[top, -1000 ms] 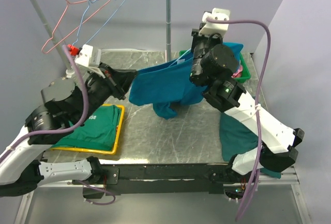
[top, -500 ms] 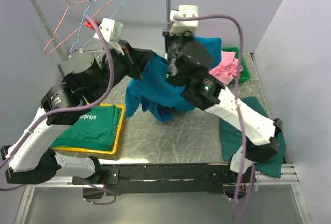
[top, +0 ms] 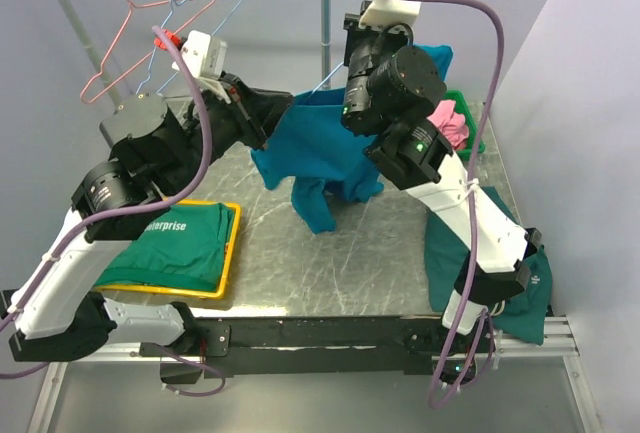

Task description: Place the t-shirt on the hanger

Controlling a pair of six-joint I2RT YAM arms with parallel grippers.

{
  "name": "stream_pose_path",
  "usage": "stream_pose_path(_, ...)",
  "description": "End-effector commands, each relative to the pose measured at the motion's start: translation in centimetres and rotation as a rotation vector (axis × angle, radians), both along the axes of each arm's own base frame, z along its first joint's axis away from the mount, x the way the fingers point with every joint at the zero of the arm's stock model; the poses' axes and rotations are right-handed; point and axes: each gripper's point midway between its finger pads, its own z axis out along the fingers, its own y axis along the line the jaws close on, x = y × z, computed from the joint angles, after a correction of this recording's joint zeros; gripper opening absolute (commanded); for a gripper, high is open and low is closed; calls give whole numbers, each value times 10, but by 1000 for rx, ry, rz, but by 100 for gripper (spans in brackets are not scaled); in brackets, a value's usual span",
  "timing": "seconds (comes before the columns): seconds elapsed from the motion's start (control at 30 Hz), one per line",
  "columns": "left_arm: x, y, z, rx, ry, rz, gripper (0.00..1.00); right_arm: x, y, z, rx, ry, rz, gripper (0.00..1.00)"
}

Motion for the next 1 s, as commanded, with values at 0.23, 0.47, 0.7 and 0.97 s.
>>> stream_pose_path(0.23, 26, 0, -26, -5, 37, 69, 52, 7, 32, -34, 12, 85, 201, 0)
stream_pose_path(0.47, 5, 31, 9, -56, -33, 73, 68, 7, 0, -16, 150, 95, 387, 0)
stream_pose_path(0.7, -16, 52, 8, -34, -47, 59, 66, -37, -46, 27, 270, -41, 406, 0)
stream_pose_path(0.97, -30, 37, -54, 169, 32, -67, 60, -4, -22, -28, 208, 94, 332, 0)
